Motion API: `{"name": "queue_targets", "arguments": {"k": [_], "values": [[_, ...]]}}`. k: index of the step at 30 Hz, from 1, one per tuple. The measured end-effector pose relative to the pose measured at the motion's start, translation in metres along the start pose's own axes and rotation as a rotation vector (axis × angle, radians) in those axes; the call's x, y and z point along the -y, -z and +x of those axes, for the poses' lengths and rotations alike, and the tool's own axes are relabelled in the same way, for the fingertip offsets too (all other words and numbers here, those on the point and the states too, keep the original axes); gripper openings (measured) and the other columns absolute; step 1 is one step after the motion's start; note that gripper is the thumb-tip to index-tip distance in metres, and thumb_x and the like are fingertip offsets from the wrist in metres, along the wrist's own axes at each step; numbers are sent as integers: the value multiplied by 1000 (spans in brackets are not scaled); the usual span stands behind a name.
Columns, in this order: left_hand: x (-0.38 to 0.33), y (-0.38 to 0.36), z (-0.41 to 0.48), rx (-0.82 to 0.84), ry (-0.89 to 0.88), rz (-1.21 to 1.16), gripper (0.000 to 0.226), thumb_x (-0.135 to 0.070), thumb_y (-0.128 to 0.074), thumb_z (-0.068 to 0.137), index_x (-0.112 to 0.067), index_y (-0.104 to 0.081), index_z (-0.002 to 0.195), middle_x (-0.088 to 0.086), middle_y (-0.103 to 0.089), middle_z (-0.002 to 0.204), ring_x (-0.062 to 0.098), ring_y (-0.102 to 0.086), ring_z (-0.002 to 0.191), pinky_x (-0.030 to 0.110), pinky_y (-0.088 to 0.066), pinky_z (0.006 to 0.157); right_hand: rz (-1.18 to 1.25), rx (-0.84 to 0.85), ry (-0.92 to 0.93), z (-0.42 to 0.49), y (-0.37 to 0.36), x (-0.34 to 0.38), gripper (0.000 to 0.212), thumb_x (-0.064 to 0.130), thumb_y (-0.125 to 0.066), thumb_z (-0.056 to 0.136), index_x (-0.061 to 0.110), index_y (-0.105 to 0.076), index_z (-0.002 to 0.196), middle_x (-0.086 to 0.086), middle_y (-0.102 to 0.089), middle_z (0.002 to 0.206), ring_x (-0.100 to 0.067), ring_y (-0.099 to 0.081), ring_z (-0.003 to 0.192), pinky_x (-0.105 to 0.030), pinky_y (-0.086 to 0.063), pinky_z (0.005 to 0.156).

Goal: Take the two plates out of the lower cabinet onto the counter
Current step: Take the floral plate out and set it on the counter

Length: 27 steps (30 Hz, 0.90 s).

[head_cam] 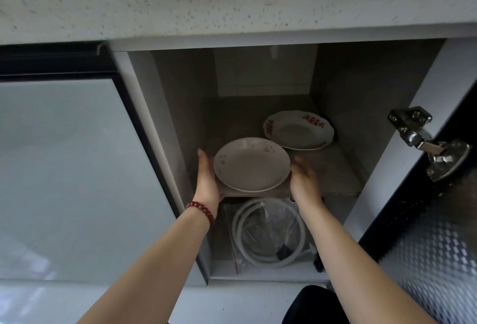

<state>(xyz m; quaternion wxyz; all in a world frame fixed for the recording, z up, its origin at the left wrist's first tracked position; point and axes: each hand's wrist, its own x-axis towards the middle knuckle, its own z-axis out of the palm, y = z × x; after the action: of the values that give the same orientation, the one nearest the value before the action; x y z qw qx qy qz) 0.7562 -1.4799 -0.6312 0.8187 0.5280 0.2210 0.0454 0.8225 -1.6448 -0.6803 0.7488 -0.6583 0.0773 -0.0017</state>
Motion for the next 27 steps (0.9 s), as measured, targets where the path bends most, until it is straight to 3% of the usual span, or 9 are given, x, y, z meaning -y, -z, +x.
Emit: {"name": "queue_targets", "arguments": {"k": [3,5,7,11,14,16,21,24,27], "values": [[-1,6,1,10,52,-11,72,-74,-17,82,-32,-39,137,-5,-57,120,17,-57,101,35,-43,80,54,-3,-54,1,-1,-2,42,20,-44,93,14,-43,135,-6,-51,131,-21,-51,113,-45,-42,103],[1,12,0,1,91,37,76,-77,-13,79,-36,-36,139,-7,-50,137,23,-48,123,46,-30,98,89,-27,-84,1,2,-3,40,19,-44,93,16,-44,133,-9,-53,131,-24,-53,115,-48,-42,103],[4,17,-1,-6,107,69,78,-78,-12,78,-36,-35,139,-6,-47,142,25,-43,129,49,-24,104,114,-58,-115,1,4,-5,40,19,-44,93,16,-44,132,-12,-54,132,-27,-54,117,-48,-42,102],[-3,16,1,-26,114,4,80,-76,-18,80,-30,-30,144,-1,-44,145,25,-44,129,41,-37,91,71,-64,-111,2,2,-1,41,23,-41,95,15,-42,136,-8,-53,128,-24,-53,111,-40,-46,91],[-10,9,3,-35,145,-115,78,-75,-24,81,-29,-32,143,4,-44,144,31,-44,128,48,-44,91,82,-45,-132,4,-1,4,41,26,-41,96,14,-43,134,-11,-57,124,-26,-56,109,-44,-47,95],[-10,8,3,-43,167,-128,78,-76,-25,79,-29,-35,141,5,-46,142,33,-46,125,45,-48,80,71,-46,-147,4,0,4,41,30,-40,96,13,-45,133,-12,-59,122,-27,-58,105,-46,-47,95],[-3,11,4,-83,163,-6,80,-79,-19,77,-31,-40,137,2,-51,138,30,-50,118,38,-40,84,32,-65,-174,3,6,0,44,34,-40,95,15,-45,133,-11,-58,125,-30,-56,111,-49,-45,99],[-8,6,5,-51,170,-25,77,-77,-21,79,-31,-39,138,3,-49,139,28,-52,111,36,-45,67,57,-48,-190,4,5,4,33,32,-39,95,18,-50,123,-8,-58,118,-27,-56,107,-47,-45,97],[-12,3,5,-32,187,-66,76,-75,-21,80,-30,-40,138,4,-48,140,29,-51,118,38,-45,69,52,-23,-202,5,6,5,38,30,-34,96,22,-47,130,-3,-55,120,-25,-52,113,-48,-41,103]]}}
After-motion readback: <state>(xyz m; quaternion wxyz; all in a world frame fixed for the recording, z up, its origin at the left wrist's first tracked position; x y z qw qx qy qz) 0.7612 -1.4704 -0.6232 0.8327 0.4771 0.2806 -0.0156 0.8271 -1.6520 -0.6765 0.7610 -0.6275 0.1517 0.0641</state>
